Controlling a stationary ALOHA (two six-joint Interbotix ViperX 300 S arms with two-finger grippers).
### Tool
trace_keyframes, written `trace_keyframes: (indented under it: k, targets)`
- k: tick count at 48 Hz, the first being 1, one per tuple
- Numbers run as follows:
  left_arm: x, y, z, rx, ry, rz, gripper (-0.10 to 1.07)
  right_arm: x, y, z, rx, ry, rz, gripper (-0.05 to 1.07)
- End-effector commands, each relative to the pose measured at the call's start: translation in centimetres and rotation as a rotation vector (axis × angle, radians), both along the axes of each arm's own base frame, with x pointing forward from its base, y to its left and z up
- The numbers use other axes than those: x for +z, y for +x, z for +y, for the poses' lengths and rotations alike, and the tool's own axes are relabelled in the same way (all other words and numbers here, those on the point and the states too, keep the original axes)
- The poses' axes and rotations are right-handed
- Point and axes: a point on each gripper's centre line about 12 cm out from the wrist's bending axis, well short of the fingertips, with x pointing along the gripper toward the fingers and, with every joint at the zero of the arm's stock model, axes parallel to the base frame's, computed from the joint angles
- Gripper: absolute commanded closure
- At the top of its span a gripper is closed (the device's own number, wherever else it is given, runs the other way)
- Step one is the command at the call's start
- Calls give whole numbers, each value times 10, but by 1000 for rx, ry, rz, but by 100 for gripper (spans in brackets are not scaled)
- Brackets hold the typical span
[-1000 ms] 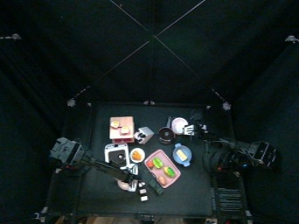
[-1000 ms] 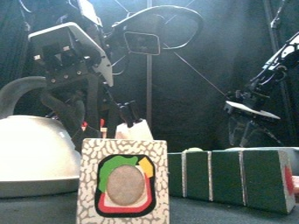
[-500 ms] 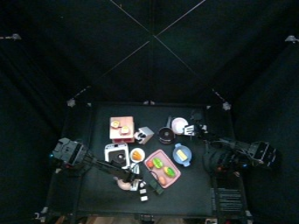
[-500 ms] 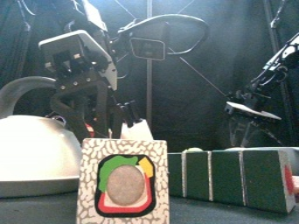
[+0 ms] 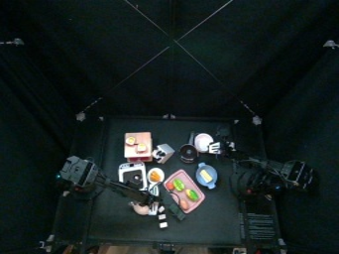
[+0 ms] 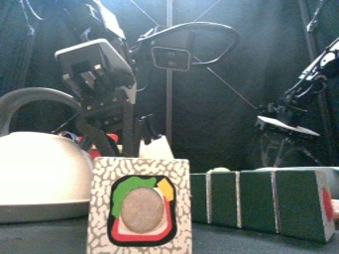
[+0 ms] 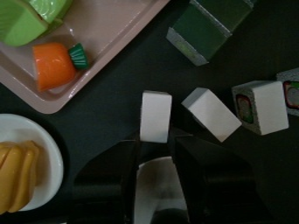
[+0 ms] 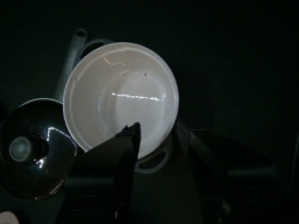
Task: Grab white sushi piece
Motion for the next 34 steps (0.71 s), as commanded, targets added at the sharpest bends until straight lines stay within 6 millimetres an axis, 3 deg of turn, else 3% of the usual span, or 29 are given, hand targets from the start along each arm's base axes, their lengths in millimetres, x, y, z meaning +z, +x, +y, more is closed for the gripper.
trace_keyframes:
  k: [1,15,34]
  targets:
    - [32,5,4,2,-13,-85,30,5,3,-1,9,-14,-13,25]
    - [64,-3,25,15,-11,-191,31,6,8,4,47,-22,-5,25]
    - [73,-16,55,-4,2,-339,31,21,29,14,170,-80,-27,25]
